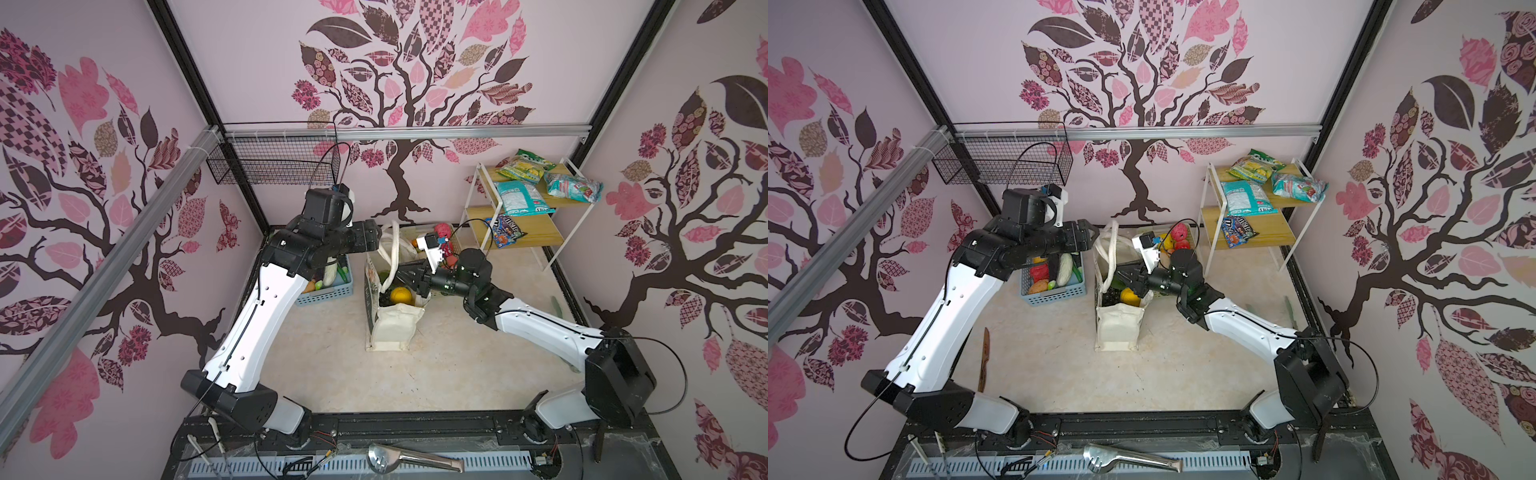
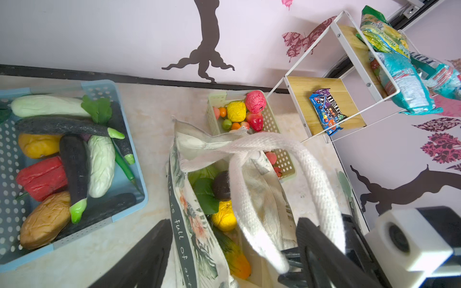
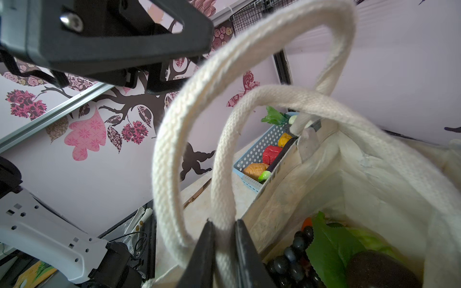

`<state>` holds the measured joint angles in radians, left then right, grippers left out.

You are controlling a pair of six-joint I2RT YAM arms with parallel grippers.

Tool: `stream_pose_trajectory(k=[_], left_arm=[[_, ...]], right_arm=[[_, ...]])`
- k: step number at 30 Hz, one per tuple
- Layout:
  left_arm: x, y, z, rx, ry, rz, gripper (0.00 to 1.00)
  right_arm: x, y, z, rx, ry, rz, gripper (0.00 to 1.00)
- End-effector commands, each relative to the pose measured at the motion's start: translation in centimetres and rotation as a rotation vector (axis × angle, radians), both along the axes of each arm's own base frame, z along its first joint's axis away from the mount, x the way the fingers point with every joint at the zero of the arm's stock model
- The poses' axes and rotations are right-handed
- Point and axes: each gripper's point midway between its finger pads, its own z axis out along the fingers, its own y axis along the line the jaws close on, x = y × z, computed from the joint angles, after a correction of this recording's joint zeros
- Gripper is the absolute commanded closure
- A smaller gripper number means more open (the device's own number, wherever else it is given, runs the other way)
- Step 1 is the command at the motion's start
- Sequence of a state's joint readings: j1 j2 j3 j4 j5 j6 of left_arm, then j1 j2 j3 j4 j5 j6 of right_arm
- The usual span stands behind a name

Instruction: Place the food into the grocery bag and tie it

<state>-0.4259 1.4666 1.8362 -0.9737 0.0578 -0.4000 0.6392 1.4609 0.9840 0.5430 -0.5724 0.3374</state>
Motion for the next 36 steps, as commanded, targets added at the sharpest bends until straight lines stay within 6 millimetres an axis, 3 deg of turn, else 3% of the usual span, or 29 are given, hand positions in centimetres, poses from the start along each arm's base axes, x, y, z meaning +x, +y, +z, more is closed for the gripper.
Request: stream_pose_trajectory(k=[1,12,28,33,36], left_arm=[[0.3,-0.8,-1.4,-0.017,0.023,-0.025,0.22],[1.2,-2.8,-4.1,-0.079,0.097,-0.068,0.27],[0.9,-4.8,-3.5,-0.2,0.112,-0.131,0.84],[0.7,-5.2,-2.9,-0.237,0.114,-0.145,0.87],[0.5,-5.1,-3.0,-0.23,0.121,-0.146,0.88]], right_arm=[[-0.1,0.1,2.6,0.038,-0.037,0.013,0.82],[-0.6,0.2,3.2,0.048,-0.043,0.029,0.82],[-1.4,0.0,3.9,0.031,-0.061,0.046,0.81],[-1.8,-0.4,3.9,-0.011,-0.065,0.042,0.74],[-2.2,-1.1,4.3,-0.05,-0.069,0.026,0.65]])
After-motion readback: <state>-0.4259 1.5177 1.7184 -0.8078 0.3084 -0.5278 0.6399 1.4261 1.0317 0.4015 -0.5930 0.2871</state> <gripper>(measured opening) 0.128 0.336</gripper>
